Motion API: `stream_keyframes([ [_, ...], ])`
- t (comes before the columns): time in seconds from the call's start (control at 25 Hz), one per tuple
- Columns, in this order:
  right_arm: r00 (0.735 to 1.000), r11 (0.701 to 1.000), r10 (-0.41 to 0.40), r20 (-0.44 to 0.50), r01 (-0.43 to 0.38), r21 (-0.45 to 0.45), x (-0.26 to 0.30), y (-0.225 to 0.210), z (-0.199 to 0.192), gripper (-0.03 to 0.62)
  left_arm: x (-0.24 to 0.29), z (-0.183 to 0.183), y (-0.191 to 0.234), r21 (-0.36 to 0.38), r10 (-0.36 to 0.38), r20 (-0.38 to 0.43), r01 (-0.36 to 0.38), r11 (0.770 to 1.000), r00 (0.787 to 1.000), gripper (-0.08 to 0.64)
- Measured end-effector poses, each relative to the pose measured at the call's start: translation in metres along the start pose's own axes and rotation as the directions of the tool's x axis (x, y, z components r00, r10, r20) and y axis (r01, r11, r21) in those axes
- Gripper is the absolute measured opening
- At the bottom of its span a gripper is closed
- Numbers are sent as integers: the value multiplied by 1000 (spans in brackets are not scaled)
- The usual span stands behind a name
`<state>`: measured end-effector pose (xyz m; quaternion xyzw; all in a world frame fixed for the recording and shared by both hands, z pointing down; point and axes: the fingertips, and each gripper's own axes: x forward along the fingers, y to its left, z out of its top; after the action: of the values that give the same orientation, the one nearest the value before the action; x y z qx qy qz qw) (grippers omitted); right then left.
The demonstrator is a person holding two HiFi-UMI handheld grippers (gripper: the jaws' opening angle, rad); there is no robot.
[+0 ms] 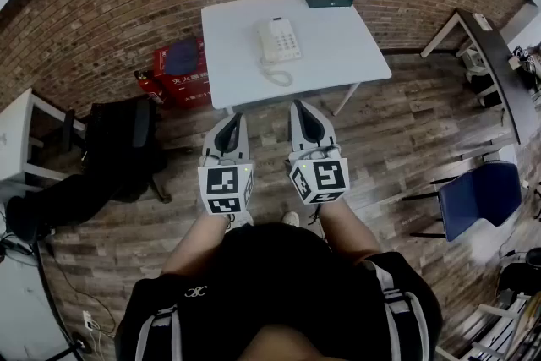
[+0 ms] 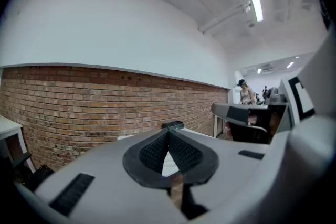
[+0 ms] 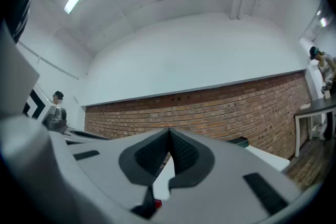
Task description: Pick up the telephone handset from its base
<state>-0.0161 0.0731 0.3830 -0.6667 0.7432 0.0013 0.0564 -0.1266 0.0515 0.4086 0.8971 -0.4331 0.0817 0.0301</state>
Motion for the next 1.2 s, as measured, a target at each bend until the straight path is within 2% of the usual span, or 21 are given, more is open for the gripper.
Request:
stream_keyframes([
  [0.16,1000,1000,0,5,0,9,-9,-3,4,-3,-6,6,-8,22,13,16,-13,1000,1000,2],
  [0.36,1000,998,-18,15,17,54,-18,-16,8,-2,-5,9,-19,12,18,24,-18,1000,1000,2],
  [0.6,1000,999,-1,11,1,32,-29,-35,8,-2,4,8,-42,-24,16,16,-16,1000,1000,2],
  [0.92,1000,999,28,1,-28,20,-46,-65,6,-2,13,6,-80,2,38,25,-38,999,999,2],
  [1.2,999,998,46,-10,-45,35,-46,-75,-1,-3,21,1,-88,-15,43,22,-42,999,999,2],
])
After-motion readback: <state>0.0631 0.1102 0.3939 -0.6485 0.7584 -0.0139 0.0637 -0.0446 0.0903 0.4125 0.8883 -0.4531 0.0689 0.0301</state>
